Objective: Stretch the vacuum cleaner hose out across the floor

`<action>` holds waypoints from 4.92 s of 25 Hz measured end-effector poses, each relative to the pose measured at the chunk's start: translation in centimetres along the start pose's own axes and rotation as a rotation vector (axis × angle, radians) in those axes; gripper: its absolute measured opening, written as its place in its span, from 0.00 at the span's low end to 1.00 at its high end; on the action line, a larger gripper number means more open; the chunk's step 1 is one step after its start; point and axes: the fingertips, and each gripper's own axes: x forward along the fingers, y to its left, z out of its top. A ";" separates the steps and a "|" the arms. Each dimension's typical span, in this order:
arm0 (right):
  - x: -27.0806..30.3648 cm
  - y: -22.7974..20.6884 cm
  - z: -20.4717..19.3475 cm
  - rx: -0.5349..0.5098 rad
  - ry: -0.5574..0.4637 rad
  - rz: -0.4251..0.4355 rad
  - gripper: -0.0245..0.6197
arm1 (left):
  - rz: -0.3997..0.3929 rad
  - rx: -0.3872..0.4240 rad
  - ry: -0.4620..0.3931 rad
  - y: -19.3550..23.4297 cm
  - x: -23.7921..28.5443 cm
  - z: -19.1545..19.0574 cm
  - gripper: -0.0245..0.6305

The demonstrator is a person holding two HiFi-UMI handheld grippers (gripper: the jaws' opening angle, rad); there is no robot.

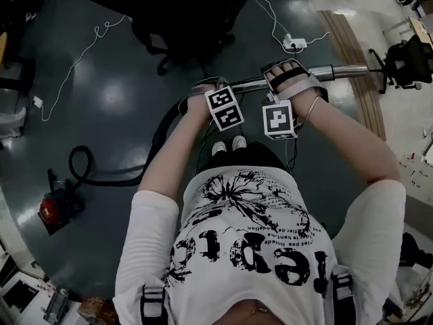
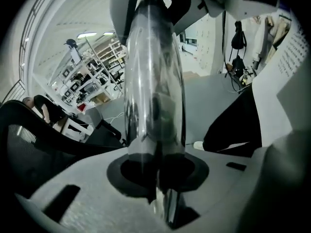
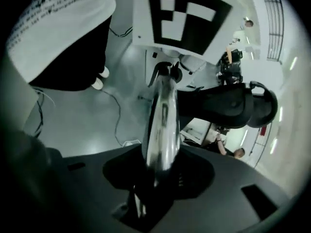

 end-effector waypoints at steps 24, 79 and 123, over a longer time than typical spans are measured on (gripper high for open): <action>1.3 9.5 -19.5 -0.293 -0.028 -0.414 0.11 | -1.222 -0.040 -0.200 -15.0 -0.4 26.1 0.19; 3.7 39.5 -45.3 0.347 -0.424 1.744 0.12 | 0.398 0.142 0.133 2.8 20.1 46.5 0.11; 19.9 36.1 -70.2 0.303 -0.230 -0.212 0.24 | -0.924 -0.152 0.122 0.0 26.8 68.3 0.10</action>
